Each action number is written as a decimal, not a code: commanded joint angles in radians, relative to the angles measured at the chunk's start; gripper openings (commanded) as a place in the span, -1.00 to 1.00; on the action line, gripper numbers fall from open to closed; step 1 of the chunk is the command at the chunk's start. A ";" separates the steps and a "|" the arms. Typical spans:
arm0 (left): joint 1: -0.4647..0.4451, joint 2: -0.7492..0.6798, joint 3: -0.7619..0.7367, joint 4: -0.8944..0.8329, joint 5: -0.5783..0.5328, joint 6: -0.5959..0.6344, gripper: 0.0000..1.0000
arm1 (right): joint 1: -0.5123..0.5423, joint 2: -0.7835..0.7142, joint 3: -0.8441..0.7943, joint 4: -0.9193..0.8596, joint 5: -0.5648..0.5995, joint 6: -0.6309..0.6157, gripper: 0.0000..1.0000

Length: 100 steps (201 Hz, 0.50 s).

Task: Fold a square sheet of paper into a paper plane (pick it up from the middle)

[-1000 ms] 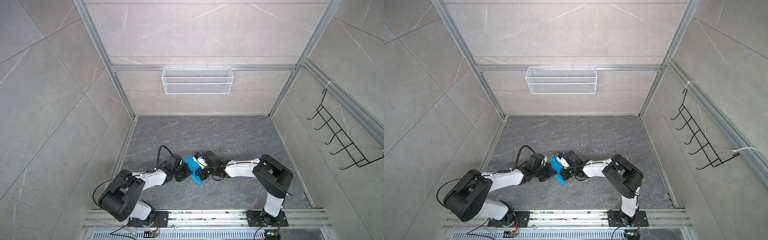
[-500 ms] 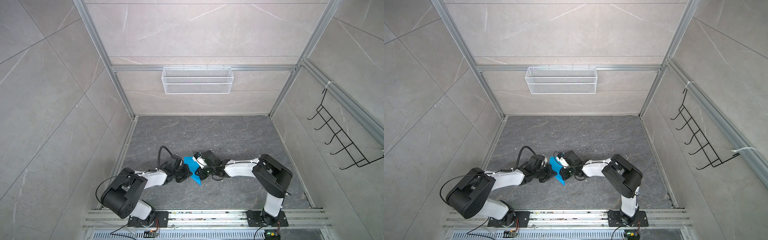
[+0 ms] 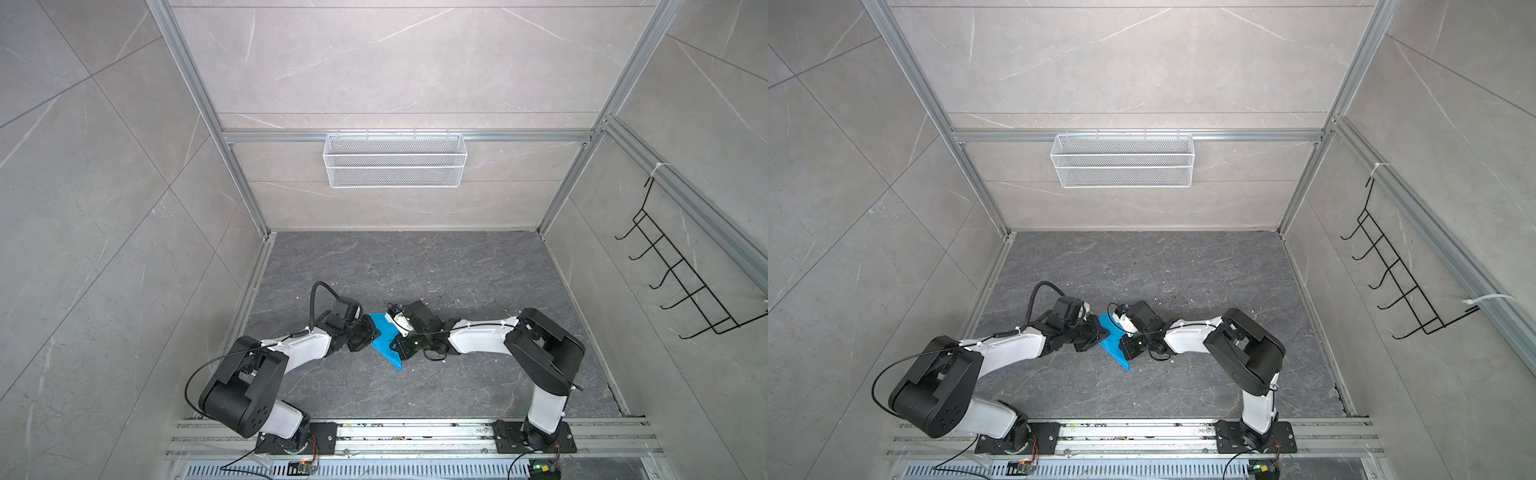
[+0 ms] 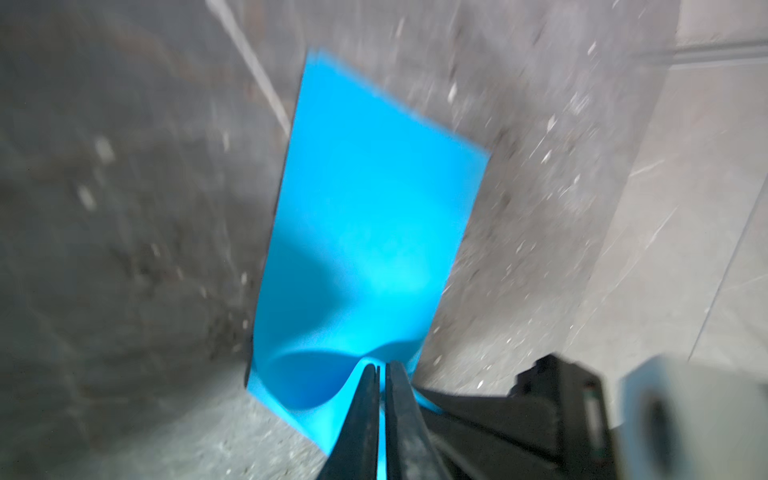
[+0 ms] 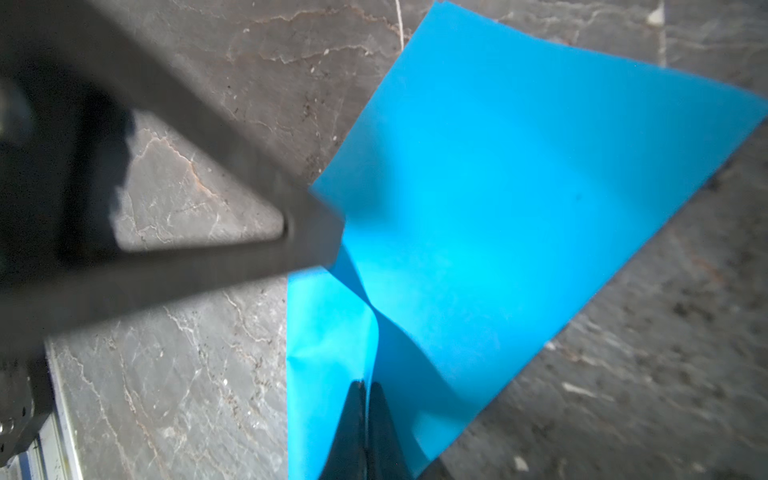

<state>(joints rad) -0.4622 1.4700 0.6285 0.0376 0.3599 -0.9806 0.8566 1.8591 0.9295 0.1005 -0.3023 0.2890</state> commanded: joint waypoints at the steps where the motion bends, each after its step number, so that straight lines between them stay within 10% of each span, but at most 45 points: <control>1: 0.024 0.040 0.076 -0.080 -0.014 0.068 -0.78 | -0.004 0.019 0.000 -0.064 0.016 0.016 -0.95; 100: 0.030 0.229 0.188 -0.163 -0.025 0.093 -1.00 | -0.004 -0.004 0.000 -0.064 0.015 0.021 -0.95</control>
<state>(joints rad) -0.4355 1.6764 0.7937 -0.0807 0.3408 -0.9192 0.8562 1.8587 0.9295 0.1001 -0.3031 0.2966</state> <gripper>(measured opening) 0.056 0.050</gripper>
